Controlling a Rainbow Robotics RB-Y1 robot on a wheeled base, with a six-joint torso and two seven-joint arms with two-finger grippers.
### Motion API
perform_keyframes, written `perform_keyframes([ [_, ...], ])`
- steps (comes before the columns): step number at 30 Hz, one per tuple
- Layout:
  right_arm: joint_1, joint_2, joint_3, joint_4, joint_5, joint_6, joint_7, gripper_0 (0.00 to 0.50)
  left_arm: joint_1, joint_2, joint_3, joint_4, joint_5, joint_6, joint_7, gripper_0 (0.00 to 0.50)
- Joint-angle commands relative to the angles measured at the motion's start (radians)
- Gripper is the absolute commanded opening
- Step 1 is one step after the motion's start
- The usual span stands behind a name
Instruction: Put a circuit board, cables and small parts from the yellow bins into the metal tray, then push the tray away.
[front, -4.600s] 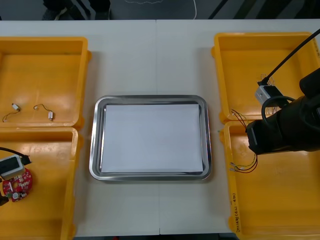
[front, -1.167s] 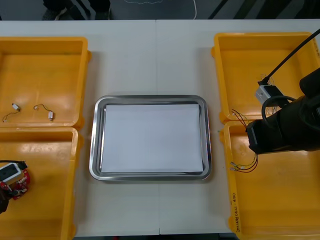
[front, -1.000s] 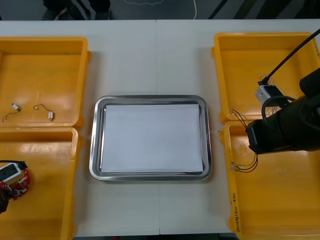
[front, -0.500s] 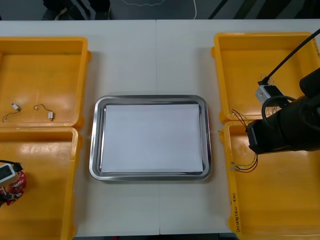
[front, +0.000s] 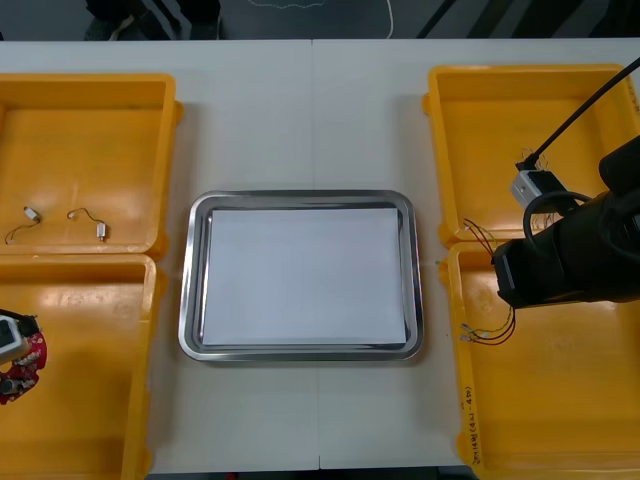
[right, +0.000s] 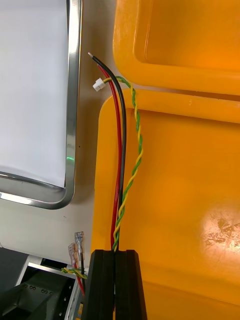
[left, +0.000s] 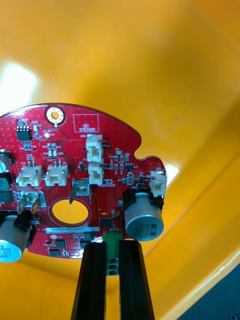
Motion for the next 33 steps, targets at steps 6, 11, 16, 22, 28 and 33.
perform_keyframes([
  [6,-0.025,-0.022,0.014,-0.029,0.007,0.005,0.021,0.000,-0.082,0.033,0.029,-0.138,0.024,0.040,0.452,0.000],
  [11,-0.025,-0.022,0.014,-0.029,0.007,0.005,0.021,0.000,-0.139,0.033,0.001,-0.186,0.023,0.040,0.622,0.000],
  [16,-0.025,-0.022,0.014,-0.029,0.007,0.005,0.021,0.000,-0.188,0.037,-0.056,-0.206,0.017,0.040,0.798,0.000],
  [22,-0.025,-0.022,0.014,-0.029,0.007,0.005,0.021,0.000,-0.231,0.055,-0.122,-0.215,0.018,0.040,0.967,0.000],
  [28,-0.025,-0.022,0.014,-0.029,0.007,0.005,0.021,0.000,-0.306,0.095,-0.215,-0.215,0.015,0.040,1.133,0.000],
  [33,-0.025,-0.022,0.014,-0.029,0.007,0.005,0.021,0.000,-0.351,0.106,-0.280,-0.215,0.018,0.040,1.236,0.000],
])
